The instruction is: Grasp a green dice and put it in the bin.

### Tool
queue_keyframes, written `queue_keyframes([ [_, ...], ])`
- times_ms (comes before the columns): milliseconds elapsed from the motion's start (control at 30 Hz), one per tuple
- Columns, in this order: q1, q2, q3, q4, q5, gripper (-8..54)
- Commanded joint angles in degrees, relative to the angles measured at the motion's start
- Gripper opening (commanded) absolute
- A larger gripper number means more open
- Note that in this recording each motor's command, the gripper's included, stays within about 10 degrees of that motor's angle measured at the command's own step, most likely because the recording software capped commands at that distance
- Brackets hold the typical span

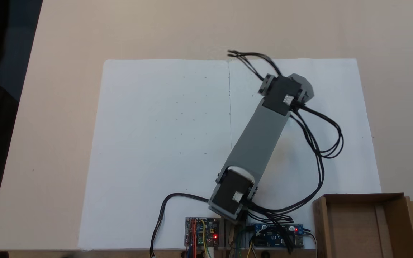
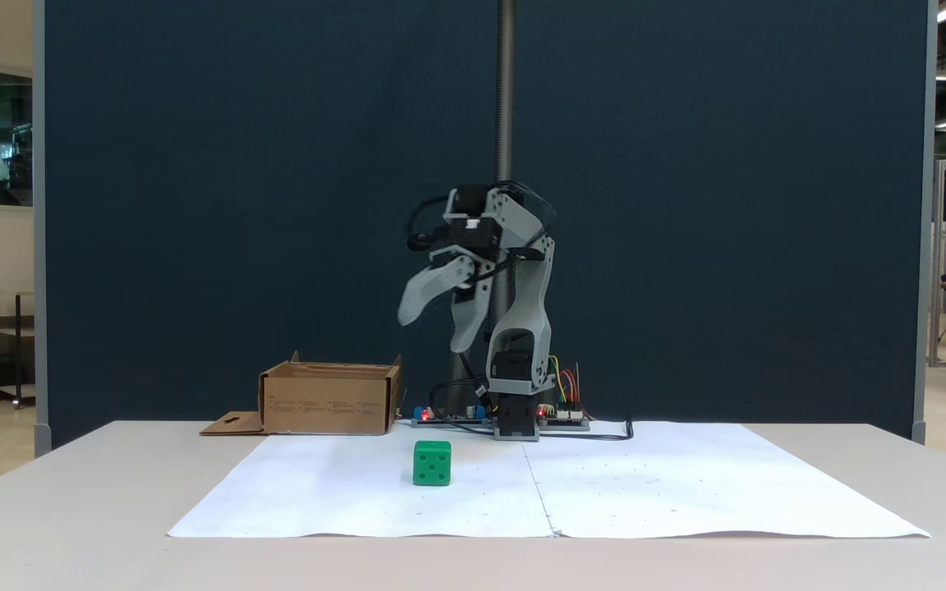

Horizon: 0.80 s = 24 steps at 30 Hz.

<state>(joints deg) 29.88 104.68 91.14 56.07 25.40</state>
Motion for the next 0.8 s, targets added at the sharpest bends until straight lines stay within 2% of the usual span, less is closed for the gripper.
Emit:
queue_keyframes([
  [0, 2.0, -1.5, -3.6, 2.1, 6.9, 41.9],
  [267, 8.1, -7.7, -8.0, 2.2, 12.3, 41.8],
  [500, 9.8, -13.4, -11.1, 1.8, 12.4, 41.3],
  [667, 11.8, -19.8, -16.0, -0.9, 2.2, 41.2],
  [767, 12.1, -22.8, -17.1, -0.9, -4.7, 38.9],
])
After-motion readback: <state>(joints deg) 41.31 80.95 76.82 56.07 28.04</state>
